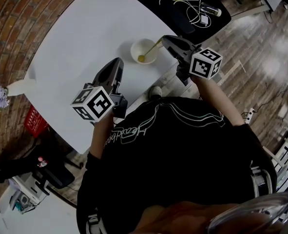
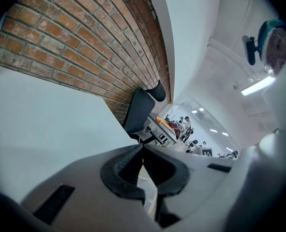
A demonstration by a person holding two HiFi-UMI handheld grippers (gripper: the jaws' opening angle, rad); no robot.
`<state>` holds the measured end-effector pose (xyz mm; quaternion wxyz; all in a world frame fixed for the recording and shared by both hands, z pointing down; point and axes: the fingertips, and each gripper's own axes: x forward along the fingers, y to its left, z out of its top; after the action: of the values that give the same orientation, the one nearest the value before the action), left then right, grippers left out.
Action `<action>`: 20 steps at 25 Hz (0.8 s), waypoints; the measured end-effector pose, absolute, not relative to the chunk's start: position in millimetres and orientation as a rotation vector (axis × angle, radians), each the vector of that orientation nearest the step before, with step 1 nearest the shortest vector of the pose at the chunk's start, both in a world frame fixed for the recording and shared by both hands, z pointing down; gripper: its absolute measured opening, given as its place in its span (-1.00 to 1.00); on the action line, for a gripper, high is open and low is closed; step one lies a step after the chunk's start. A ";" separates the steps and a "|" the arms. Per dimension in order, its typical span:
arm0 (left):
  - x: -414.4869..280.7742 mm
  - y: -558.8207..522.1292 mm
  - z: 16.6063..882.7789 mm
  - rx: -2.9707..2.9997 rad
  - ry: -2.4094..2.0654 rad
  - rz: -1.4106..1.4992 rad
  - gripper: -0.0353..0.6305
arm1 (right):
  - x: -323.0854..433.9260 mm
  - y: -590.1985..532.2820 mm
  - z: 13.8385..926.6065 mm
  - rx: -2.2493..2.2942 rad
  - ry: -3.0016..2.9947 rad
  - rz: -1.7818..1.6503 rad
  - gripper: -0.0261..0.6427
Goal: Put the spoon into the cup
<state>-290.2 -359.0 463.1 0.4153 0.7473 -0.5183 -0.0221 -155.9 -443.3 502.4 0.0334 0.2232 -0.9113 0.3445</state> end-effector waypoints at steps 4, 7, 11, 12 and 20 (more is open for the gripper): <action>-286.7 -358.5 462.5 1.877 -1.298 -0.050 -0.88 | -150.5 -449.4 499.7 0.728 -2.800 1.070 -0.86; -284.0 -357.0 460.2 1.881 -1.297 -0.051 -0.88 | -143.6 -454.6 491.6 0.762 -2.810 1.072 -0.70; -278.1 -353.6 455.9 1.887 -1.291 -0.051 -0.88 | -130.8 -459.2 470.1 0.818 -2.849 1.026 -0.79; -276.4 -353.0 453.0 1.892 -1.292 -0.052 -0.88 | -126.8 -460.4 463.4 0.838 -2.858 1.014 -0.83; -251.7 -341.5 411.0 1.980 -1.321 -0.073 -0.88 | -108.5 -431.9 398.0 0.731 -3.023 1.040 -0.93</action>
<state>-251.7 -341.5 411.0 0.3711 0.7720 -0.5152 -0.0283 -108.5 -431.9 398.0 -0.0688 0.2223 -0.9197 0.3164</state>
